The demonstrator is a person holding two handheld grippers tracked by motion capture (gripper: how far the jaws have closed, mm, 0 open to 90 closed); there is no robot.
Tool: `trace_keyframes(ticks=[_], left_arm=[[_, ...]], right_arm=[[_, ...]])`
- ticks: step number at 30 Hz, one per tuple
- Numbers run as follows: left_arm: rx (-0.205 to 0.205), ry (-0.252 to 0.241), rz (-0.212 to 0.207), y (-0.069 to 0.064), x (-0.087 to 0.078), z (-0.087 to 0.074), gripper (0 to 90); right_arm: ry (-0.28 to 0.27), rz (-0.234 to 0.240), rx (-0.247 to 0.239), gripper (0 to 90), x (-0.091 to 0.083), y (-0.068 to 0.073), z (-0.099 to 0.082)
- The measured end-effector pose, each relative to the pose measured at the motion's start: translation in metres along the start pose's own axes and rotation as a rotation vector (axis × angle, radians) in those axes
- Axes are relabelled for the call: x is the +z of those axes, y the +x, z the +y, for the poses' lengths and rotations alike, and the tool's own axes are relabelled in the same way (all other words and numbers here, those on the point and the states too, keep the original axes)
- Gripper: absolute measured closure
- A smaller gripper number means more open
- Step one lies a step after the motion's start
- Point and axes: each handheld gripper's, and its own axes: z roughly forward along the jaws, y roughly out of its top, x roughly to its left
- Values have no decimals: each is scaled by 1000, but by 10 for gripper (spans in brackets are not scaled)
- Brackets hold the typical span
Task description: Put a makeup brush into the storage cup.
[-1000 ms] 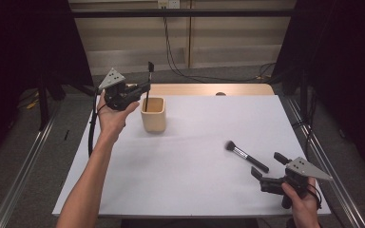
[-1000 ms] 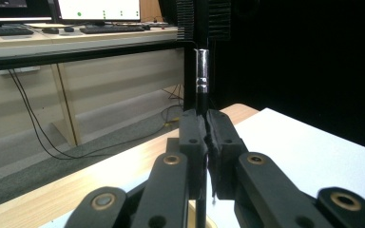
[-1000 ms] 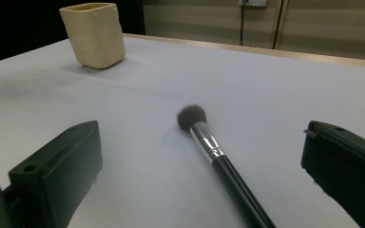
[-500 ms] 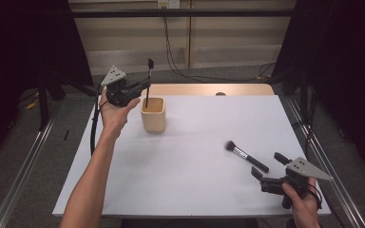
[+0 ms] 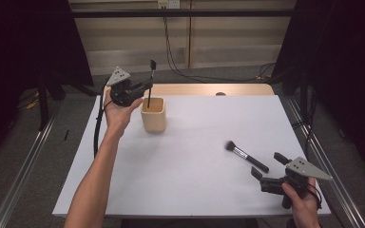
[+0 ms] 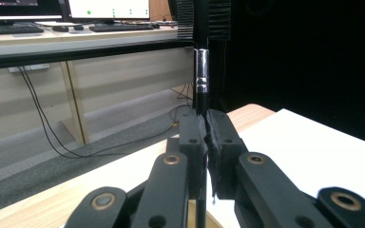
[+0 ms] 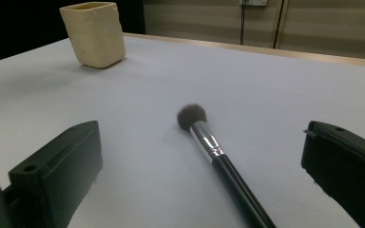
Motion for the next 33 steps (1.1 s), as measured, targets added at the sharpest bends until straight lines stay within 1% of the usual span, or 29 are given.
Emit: trace_keyframes(ticks=[3, 4, 11, 12, 15, 16, 18, 20, 23, 24, 27, 31, 33], left_arm=[[2, 10, 0, 0, 2, -2, 857], [-6, 9, -11, 0, 3, -3, 857], [3, 23, -5, 0, 5, -8, 857], [-3, 24, -3, 0, 5, -9, 857], [-19, 22, -12, 2, 5, -11, 857], [-12, 33, -9, 2, 5, -12, 857], [-11, 37, -11, 1, 7, -14, 857], [-1, 46, -10, 2, 7, -15, 857], [-8, 48, -13, 1, 9, -17, 857], [-2, 54, -13, 1, 9, -18, 856], [-4, 62, -10, 2, 10, -22, 856], [-15, 67, -6, 3, 10, -27, 856], [-7, 71, -10, 4, 10, -29, 856]], right_arm=[[-5, -2, 1, 0, -1, -1, 0], [-6, -1, 3, 0, -1, -1, 0], [1, 0, 0, 0, 0, 0, 0], [1, 1, -2, 0, 0, 0, 0], [3, 0, -1, 0, 0, 0, 0], [4, 0, -1, 0, 0, 0, 0], [3, 1, -1, 0, 0, 0, 0], [3, 0, -1, 0, 0, 0, 0], [4, -2, -2, 0, -1, -1, 0], [4, -1, -2, 0, -1, -1, 0], [3, 0, -3, 0, -1, -1, 0], [2, -1, -2, 0, -1, -1, 0], [3, -2, -1, 0, -1, -1, 0]])
